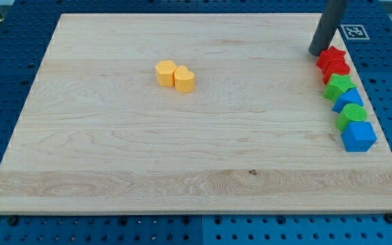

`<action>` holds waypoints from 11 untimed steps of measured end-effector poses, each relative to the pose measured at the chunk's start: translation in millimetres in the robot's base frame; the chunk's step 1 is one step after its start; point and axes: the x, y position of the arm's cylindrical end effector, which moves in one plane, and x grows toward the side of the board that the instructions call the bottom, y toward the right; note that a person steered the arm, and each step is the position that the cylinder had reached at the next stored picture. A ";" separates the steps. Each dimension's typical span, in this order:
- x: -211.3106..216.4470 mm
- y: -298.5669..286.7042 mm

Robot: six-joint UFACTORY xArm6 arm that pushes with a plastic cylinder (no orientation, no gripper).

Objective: Move your arm towards yellow hexagon

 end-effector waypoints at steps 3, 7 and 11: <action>-3.3 -200.1; 55.0 -363.3; 84.9 -297.8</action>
